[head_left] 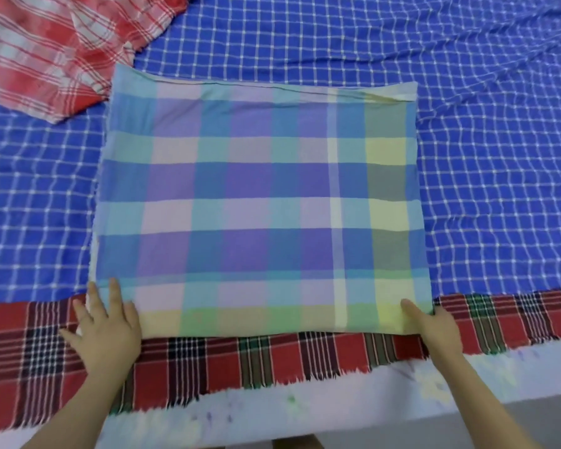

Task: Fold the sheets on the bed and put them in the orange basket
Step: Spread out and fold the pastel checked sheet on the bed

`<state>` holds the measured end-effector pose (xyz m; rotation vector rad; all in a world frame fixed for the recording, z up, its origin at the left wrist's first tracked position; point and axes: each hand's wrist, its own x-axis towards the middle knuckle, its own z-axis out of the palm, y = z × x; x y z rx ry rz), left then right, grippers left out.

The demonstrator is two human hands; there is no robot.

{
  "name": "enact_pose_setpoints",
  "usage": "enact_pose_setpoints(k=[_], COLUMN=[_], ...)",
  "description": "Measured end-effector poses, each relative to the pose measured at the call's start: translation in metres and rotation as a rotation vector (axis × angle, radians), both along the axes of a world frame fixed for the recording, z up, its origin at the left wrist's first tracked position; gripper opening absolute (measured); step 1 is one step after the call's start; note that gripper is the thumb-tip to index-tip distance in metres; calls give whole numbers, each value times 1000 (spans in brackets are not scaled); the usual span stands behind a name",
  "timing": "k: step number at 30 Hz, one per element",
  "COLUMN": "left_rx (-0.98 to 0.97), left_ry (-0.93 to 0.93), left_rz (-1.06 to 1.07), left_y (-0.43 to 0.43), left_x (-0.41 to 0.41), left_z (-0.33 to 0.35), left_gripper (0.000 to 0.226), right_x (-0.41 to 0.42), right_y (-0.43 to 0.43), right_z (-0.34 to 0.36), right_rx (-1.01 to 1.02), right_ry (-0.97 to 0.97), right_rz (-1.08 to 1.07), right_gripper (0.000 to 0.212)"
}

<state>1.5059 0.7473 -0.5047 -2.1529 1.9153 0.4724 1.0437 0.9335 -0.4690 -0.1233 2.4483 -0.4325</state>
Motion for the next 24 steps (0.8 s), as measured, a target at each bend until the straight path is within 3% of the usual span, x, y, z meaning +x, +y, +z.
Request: enact_pose_setpoints(k=[2,8,11,14,16,20,24], left_rx=[3,117,1,-186,-159,174,337], left_ry=[-12,-3,104,267,398,949,1012], left_rz=[-47,-104,-189,-66,122,623,598], left_y=[-3,-10,-21,-33,-44,-69,-74], left_x=[-1,18,49,73,85,101,92], left_z=[0,14,27,51,64,55,36], left_gripper=[54,60,47,29,19,15,18], right_x=[-2,94,172,257,315,400,423], right_y=[-8,-101,-170,-220,-236,-239,-208], right_z=[16,101,140,159,150,85,24], right_rx=[-75,-320,-434,-559,-600,-296,-76], right_ry=[-13,291,405,399,344,168,79], right_rz=[22,301,428,618,784,1203,1397], right_gripper=[21,8,7,18,24,24,43])
